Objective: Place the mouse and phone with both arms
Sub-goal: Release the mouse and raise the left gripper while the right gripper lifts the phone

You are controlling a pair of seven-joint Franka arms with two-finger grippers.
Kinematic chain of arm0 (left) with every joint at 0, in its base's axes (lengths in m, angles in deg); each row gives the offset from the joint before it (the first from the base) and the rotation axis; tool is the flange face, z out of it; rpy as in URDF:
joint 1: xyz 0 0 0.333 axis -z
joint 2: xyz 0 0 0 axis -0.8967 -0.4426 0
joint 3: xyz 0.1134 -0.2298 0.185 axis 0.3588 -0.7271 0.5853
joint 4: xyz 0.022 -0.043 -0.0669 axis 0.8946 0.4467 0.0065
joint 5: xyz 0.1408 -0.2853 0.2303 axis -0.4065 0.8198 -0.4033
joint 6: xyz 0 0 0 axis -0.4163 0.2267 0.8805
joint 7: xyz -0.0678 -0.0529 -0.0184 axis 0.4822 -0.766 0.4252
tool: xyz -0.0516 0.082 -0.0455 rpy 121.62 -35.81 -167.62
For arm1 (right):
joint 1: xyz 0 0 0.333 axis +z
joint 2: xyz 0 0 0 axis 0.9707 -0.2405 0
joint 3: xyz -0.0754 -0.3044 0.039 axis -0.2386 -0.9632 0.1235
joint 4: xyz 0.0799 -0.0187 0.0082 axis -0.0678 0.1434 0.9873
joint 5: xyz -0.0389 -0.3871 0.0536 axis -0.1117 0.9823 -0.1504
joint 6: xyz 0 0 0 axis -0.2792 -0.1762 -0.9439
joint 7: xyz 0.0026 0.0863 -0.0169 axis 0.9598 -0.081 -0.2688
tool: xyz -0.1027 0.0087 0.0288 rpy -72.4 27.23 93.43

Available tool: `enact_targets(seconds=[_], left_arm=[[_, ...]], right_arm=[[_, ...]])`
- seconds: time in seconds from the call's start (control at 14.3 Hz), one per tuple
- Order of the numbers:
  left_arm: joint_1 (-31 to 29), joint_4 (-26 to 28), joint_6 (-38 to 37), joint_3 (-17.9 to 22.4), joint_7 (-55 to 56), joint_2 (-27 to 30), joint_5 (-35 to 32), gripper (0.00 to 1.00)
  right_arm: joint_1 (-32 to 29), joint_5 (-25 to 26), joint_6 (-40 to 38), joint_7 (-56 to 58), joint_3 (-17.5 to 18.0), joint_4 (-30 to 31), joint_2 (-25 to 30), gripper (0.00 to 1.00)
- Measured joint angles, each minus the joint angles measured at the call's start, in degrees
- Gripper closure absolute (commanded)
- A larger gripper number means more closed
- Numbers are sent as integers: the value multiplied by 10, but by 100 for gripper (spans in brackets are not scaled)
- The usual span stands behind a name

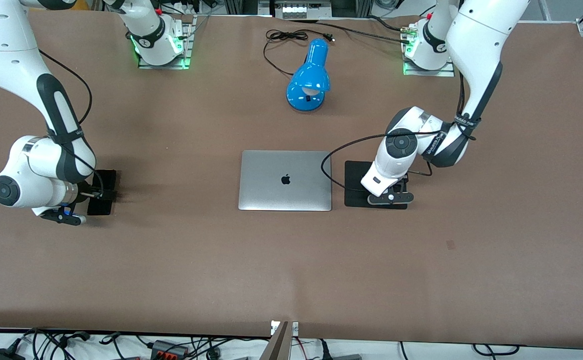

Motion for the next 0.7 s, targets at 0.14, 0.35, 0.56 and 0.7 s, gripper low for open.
enact_targets(seconds=[0.14,0.35,0.56,0.7], left_arm=[[0,9,6,0,2,0,-1,0],[-4,8,13,0,2,1,-1,0],[-13,-7,13,2,2,15,-1,0],[-24,-32,-18,4,0,30,-2,0]], right_arm=[[-1,0,0,5,0,0,-2,0],[-3,0,0,9,0,0,-6,0],[-4,0,0,15,0,0,-7,0],[-4,0,0,19,0,0,-7,35]])
